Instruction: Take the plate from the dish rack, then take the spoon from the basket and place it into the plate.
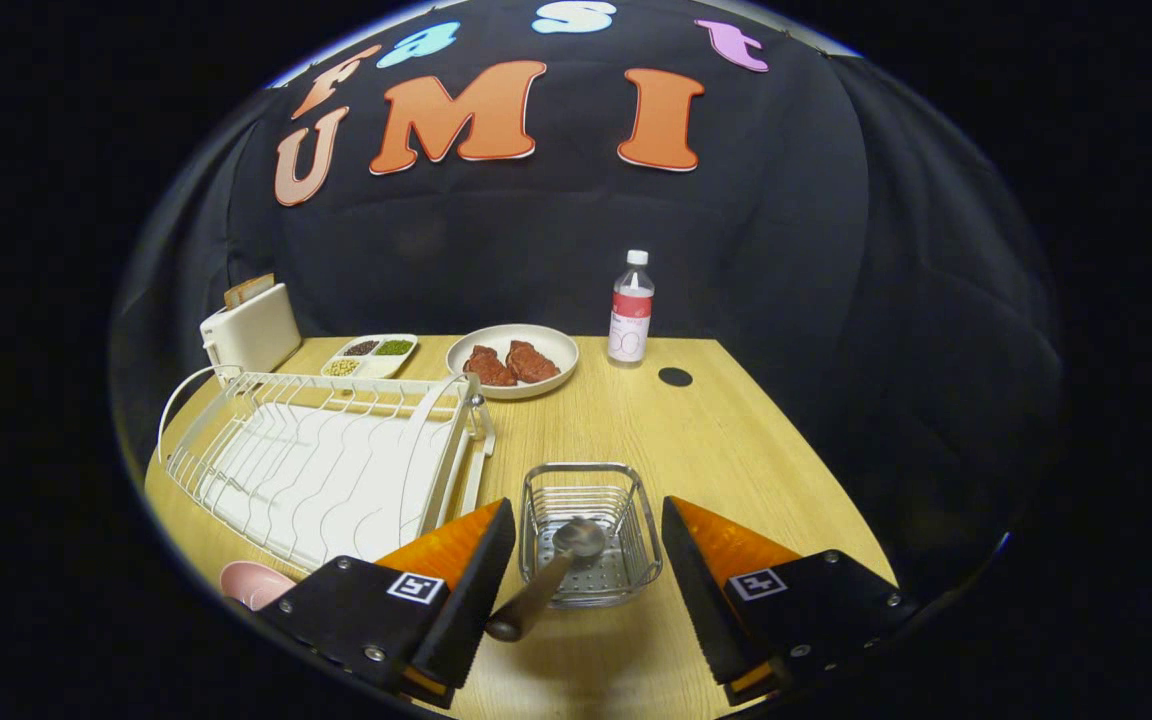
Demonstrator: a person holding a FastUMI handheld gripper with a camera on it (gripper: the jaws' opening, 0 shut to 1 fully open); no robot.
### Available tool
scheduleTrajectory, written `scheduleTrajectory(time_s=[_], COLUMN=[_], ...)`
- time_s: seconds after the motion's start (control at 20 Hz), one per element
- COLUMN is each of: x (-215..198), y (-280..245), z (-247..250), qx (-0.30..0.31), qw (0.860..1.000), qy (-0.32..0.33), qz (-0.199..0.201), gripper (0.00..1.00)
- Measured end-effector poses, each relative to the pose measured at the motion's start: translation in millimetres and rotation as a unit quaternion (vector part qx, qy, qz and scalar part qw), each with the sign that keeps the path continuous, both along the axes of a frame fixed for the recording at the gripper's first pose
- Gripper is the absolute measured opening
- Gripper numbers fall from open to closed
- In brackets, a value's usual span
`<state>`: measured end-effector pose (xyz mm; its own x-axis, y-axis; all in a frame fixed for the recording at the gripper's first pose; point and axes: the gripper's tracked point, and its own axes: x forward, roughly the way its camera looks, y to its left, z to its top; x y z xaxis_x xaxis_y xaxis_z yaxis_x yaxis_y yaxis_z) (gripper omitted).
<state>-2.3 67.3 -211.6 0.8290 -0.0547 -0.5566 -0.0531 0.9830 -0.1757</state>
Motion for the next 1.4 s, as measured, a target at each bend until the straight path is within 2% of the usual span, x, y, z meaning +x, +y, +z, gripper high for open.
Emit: scheduleTrajectory(time_s=[0.1, 0.35, 0.45, 0.5, 0.55, 0.6, 0.7, 0.85, 1.05, 1.15, 1.4], x=[-6.5, -16.4, -17.2, -17.2, -18.7, -17.3, -15.6, -17.4, -9.6, -8.2, -17.3], y=[-0.7, 0.9, 9.8, 16.4, 17.3, 16.8, 16.8, 14.5, 7.8, 4.2, 10.2], z=[-2.7, -10.1, -10.6, -12.5, -9.9, -8.2, -8.0, -1.3, 18.3, 31.8, 63.7], qx=[0.001, -0.001, 0.003, 0.005, -0.008, -0.023, -0.031, -0.009, -0.018, -0.021, -0.014], qw=[1.0, 1.0, 1.0, 0.999, 0.999, 0.999, 0.998, 0.999, 0.999, 0.998, 0.997], qy=[-0.001, -0.009, -0.012, -0.01, -0.017, -0.022, -0.023, -0.022, -0.04, -0.055, -0.078], qz=[0.002, 0.008, 0.021, 0.03, 0.031, 0.038, 0.04, 0.033, 0.027, 0.015, -0.002], gripper=[0.82, 0.75, 0.63, 0.46, 0.36, 0.21, 0.13, 0.11, 0.1, 0.07, 0.06])
